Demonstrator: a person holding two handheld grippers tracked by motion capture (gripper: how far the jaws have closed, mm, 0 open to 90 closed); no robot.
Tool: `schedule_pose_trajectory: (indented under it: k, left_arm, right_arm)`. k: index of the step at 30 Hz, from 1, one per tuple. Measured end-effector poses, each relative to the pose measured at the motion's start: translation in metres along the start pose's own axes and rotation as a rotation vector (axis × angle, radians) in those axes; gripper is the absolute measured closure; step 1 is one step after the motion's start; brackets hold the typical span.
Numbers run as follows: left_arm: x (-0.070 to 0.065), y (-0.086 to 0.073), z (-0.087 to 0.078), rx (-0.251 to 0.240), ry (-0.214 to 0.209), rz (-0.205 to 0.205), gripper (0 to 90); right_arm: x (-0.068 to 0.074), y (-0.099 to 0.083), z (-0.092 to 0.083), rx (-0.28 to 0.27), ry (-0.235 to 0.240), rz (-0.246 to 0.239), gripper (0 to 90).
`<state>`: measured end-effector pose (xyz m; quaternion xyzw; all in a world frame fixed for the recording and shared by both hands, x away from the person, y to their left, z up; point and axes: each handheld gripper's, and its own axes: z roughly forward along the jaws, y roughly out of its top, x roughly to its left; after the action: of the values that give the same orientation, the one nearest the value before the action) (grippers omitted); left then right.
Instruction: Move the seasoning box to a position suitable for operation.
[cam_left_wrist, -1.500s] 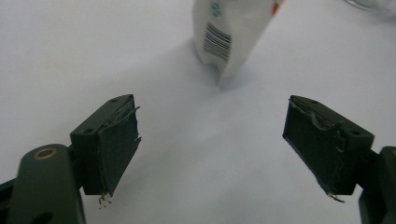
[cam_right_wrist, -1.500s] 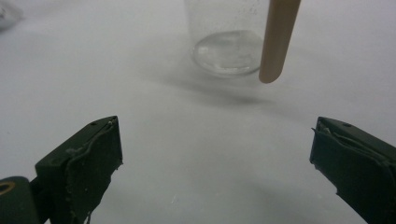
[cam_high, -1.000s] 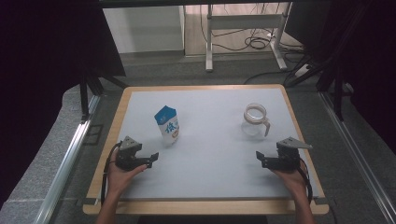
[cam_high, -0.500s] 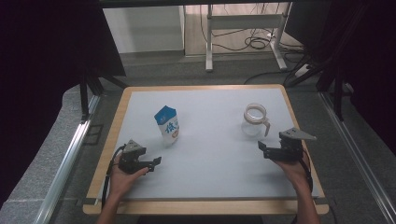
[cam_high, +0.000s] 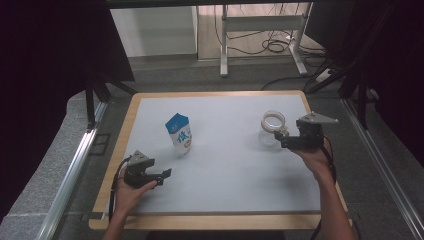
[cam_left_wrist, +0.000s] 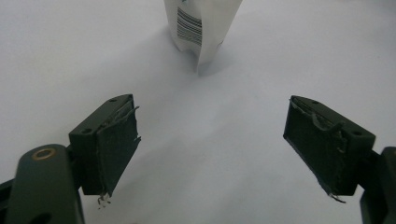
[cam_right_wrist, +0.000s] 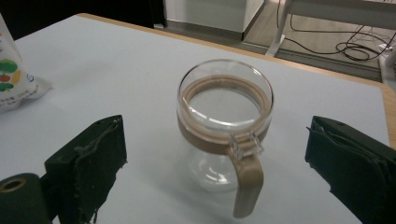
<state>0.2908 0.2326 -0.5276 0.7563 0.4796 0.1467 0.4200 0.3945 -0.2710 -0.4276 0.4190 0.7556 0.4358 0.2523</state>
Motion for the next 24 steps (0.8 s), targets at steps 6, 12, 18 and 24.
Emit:
schedule_pose_trajectory:
  k: [6, 12, 18, 24]
  left_arm:
    - [0.001, 0.000, -0.002, 0.000, -0.004, 0.000, 17.1]
    - [0.002, 0.000, -0.002, 0.000, -0.005, -0.004, 16.9]
    - [0.004, -0.001, 0.000, 0.008, -0.008, -0.001, 16.9]
    - [0.004, -0.002, 0.000, -0.006, 0.005, -0.001, 16.8]
  right_arm:
    - [-0.006, 0.014, 0.017, 0.029, -0.003, -0.009, 5.7]
    - [-0.013, 0.024, 0.039, 0.059, 0.029, -0.003, 4.2]
    - [-0.015, 0.024, 0.068, 0.118, 0.042, -0.018, 3.7]
    - [-0.017, 0.017, 0.085, 0.155, 0.047, -0.010, 3.4]
